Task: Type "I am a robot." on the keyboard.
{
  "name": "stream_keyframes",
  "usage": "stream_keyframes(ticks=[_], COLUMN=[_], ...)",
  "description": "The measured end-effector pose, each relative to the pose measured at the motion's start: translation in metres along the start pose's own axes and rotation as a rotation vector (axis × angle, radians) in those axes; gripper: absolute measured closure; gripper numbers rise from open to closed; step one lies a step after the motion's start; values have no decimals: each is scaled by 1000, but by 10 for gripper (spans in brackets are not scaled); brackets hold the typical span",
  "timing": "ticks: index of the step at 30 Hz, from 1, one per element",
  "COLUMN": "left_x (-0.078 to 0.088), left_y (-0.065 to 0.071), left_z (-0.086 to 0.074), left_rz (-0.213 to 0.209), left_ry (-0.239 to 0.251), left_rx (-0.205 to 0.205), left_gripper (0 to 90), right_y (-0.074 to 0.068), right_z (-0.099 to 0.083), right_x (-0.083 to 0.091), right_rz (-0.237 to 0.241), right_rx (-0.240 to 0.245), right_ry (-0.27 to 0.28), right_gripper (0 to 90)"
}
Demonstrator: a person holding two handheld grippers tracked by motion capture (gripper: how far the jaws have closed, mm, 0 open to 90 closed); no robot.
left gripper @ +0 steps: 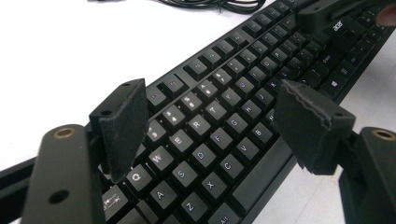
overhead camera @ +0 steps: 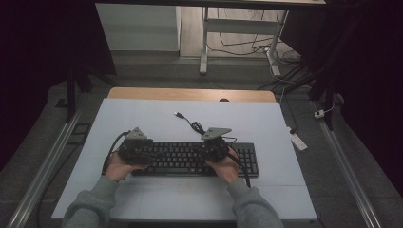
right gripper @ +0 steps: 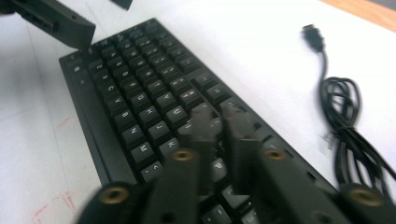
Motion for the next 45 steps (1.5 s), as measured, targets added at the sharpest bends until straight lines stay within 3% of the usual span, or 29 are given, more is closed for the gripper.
stream_keyframes(ticks=[9,31,36,41,45], left_x=[0,-1,0,0,1], left_y=[1,2,2,-1,-1], left_z=[0,-1,0,-1,0], left_rz=[-3,-7,-6,1,9], left_ry=[0,-7,-1,-2,7], left_rx=[-6,-17,-14,-7,-8], left_gripper=[267,266,267,267,268], right_y=[-2,2,0,-3,-2], right_z=[-4,-11,-6,3,-4], right_x=[-25,-35,-29,-5,12], right_rz=[12,-16,-17,-23,-24], right_rx=[-1,14,21,26,4], right_ry=[-75,-131,-86,0,37], right_gripper=[894,895,895,895,894])
Point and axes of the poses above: each handheld gripper's, and its own axes: x roughly backward along the jaws, z roughly out of its top, y roughly to its right, the point moved 6 cm from there along -x, roughly forward along the jaws, and after that the axes turned 8 degrees about z, right-handed, at the moved point
